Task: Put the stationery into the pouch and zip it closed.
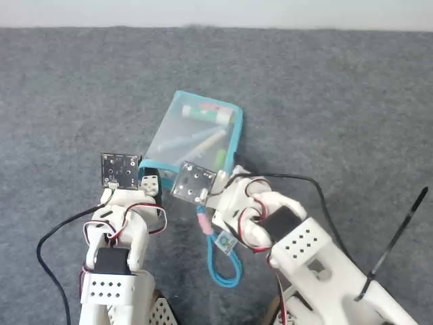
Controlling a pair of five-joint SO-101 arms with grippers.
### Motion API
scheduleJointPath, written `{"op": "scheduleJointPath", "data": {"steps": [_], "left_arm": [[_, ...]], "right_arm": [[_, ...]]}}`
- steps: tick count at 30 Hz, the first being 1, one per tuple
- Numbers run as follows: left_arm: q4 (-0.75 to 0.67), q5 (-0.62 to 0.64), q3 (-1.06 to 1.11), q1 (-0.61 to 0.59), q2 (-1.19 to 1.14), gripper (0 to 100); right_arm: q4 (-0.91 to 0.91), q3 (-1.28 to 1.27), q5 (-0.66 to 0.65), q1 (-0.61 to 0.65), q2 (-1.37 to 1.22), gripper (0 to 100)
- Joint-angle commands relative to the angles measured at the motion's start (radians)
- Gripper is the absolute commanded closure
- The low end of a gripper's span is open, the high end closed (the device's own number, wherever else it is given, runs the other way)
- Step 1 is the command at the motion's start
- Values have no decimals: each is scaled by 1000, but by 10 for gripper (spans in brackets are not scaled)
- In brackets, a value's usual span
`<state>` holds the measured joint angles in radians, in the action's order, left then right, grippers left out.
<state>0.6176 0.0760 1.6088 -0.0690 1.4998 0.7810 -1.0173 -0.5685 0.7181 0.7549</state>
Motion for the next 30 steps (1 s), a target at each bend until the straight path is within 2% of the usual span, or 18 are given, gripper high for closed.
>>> {"op": "scheduleJointPath", "data": {"steps": [1, 11, 30], "left_arm": [[-37, 9, -70, -9, -3, 988], [-40, 9, -62, -9, -3, 988], [-37, 9, -61, -9, -3, 988]], "right_arm": [[-27, 74, -18, -31, -31, 656], [-68, 98, -43, -33, -124, 656], [-68, 61, -100, -47, -113, 673]]}}
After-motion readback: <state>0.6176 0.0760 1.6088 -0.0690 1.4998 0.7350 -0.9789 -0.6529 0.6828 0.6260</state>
